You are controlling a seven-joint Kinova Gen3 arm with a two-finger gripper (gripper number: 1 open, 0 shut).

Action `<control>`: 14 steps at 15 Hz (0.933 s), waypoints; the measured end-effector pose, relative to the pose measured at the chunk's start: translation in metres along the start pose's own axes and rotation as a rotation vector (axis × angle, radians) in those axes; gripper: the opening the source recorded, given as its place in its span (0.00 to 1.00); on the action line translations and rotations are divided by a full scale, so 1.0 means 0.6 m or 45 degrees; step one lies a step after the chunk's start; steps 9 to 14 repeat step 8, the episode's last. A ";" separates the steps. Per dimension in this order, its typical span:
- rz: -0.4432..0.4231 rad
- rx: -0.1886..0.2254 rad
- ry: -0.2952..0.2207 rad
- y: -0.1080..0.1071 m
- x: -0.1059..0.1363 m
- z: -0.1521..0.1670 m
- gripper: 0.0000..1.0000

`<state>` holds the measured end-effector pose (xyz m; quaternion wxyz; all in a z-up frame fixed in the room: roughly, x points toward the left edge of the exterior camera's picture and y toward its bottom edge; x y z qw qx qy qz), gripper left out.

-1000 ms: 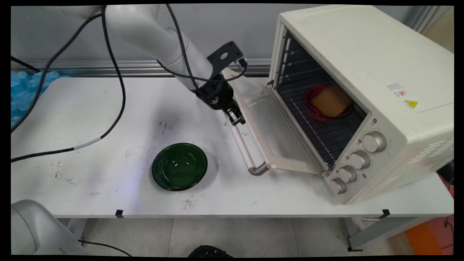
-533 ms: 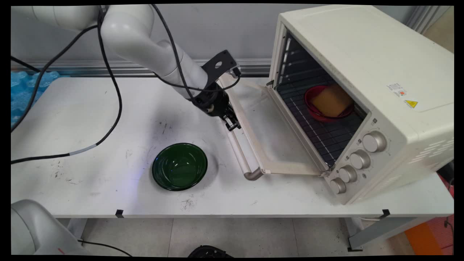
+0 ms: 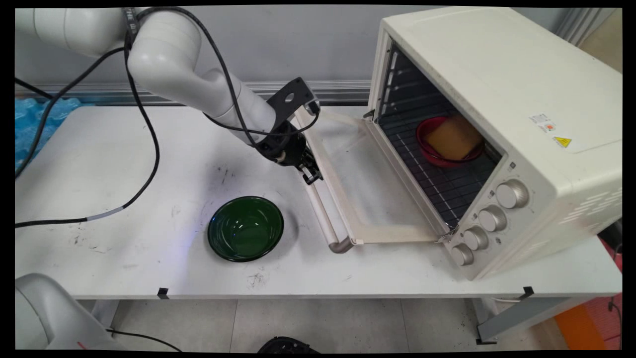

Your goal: Open the oven

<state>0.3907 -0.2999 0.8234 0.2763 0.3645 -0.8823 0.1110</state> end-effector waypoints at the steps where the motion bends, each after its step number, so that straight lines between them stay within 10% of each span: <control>1: -0.004 0.001 0.002 0.000 -0.004 0.001 0.00; 14: -0.005 0.005 0.028 -0.001 -0.027 -0.002 0.00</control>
